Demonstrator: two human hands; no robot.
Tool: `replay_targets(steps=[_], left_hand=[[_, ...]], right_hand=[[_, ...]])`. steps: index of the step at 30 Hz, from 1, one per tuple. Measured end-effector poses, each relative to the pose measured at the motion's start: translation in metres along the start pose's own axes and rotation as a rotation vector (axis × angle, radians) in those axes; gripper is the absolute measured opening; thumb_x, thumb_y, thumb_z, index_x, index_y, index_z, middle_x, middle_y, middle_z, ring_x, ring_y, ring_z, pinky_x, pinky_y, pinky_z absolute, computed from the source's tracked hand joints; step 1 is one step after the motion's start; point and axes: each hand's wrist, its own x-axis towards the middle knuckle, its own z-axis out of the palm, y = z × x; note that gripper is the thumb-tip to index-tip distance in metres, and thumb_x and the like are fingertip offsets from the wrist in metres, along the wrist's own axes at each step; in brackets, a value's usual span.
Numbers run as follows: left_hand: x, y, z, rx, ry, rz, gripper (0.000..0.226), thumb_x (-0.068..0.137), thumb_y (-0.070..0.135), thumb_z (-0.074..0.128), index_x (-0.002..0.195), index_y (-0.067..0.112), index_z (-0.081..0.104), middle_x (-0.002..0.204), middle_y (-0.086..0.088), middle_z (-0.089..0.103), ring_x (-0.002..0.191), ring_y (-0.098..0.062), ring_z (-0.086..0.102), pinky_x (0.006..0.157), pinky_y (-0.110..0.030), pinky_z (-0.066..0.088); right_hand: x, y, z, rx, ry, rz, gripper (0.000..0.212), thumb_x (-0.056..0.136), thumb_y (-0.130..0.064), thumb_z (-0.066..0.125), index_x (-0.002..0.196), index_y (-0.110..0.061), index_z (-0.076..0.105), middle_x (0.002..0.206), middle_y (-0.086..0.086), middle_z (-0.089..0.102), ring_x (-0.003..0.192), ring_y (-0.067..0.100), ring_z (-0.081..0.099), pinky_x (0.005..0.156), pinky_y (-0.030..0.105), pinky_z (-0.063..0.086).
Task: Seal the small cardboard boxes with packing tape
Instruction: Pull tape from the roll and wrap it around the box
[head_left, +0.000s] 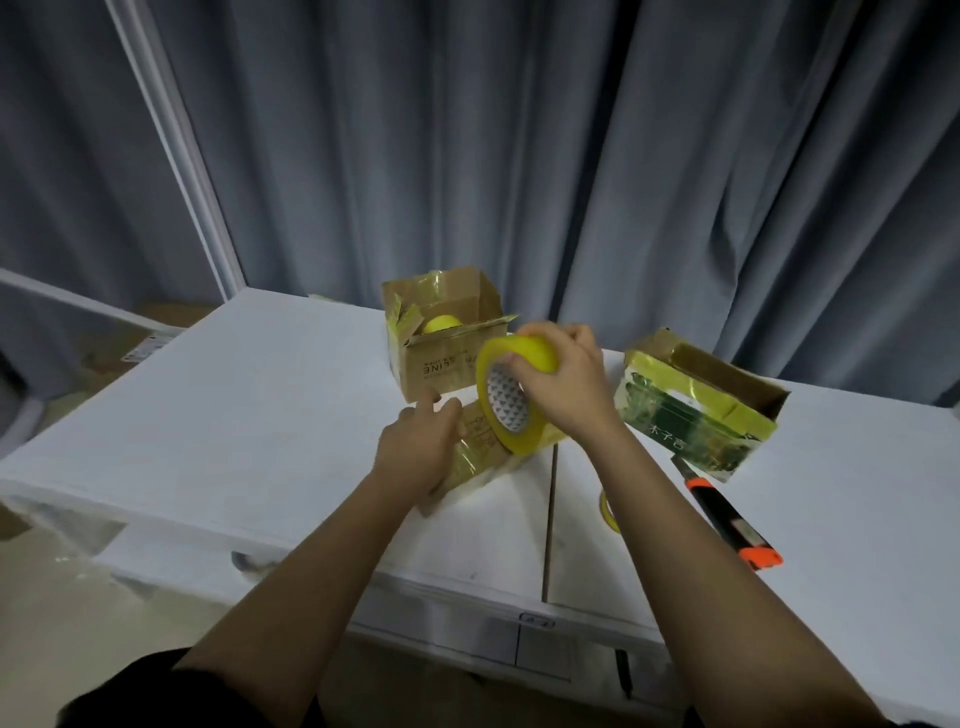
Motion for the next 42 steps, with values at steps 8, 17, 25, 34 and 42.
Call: replay_targets(steps=[8,17,25,34,42], left_hand=[[0.002,-0.013,0.031,0.252,0.01,-0.019,0.116,0.07,0.084,0.043,0.15,0.009,0.008,0.153,-0.013,0.024,0.134,-0.028,0.033,0.109,-0.045,0.027],[0.004,-0.012,0.027,0.231,-0.01,-0.055,0.105,0.076,0.079,0.044,0.15,0.012,0.011,0.139,-0.012,0.039,0.117,-0.03,0.046,0.093,-0.039,0.037],[0.008,-0.01,0.025,0.248,-0.038,-0.057,0.105,0.076,0.077,0.047,0.149,0.012,0.01,0.137,-0.012,0.04,0.116,-0.03,0.046,0.092,-0.039,0.039],[0.013,-0.011,0.011,0.156,-0.143,-0.071,0.1,0.076,0.076,0.049,0.149,0.015,0.015,0.141,-0.011,0.039,0.121,-0.031,0.044,0.093,-0.04,0.04],[0.002,-0.025,0.002,-0.605,-0.612,-0.156,0.11,0.062,0.086,0.054,0.145,0.016,0.034,0.148,-0.004,0.039,0.129,-0.021,0.045,0.104,-0.035,0.038]], right_hand=[[-0.023,0.022,0.05,0.14,-0.027,-0.089,0.074,0.093,-0.035,0.056,0.145,-0.054,0.007,0.127,0.002,0.042,0.098,0.011,0.047,0.084,0.026,0.038],[-0.02,0.025,0.012,0.275,-0.003,-0.142,0.062,0.09,-0.024,0.064,0.142,-0.044,0.036,0.129,-0.012,0.054,0.114,0.004,0.051,0.099,0.038,0.047],[-0.089,0.059,-0.02,0.023,-0.096,-0.151,0.071,0.088,-0.029,0.065,0.133,-0.067,0.026,0.108,0.0,0.059,0.096,0.015,0.053,0.078,0.039,0.049],[-0.095,0.059,-0.01,-0.09,-0.213,-0.074,0.073,0.091,-0.033,0.058,0.133,-0.068,0.008,0.102,-0.004,0.047,0.079,0.014,0.048,0.073,0.034,0.043],[-0.05,0.026,-0.035,0.063,0.031,-0.155,0.051,0.081,-0.045,0.068,0.121,-0.052,0.038,0.12,-0.017,0.051,0.102,0.009,0.052,0.078,0.032,0.045]])
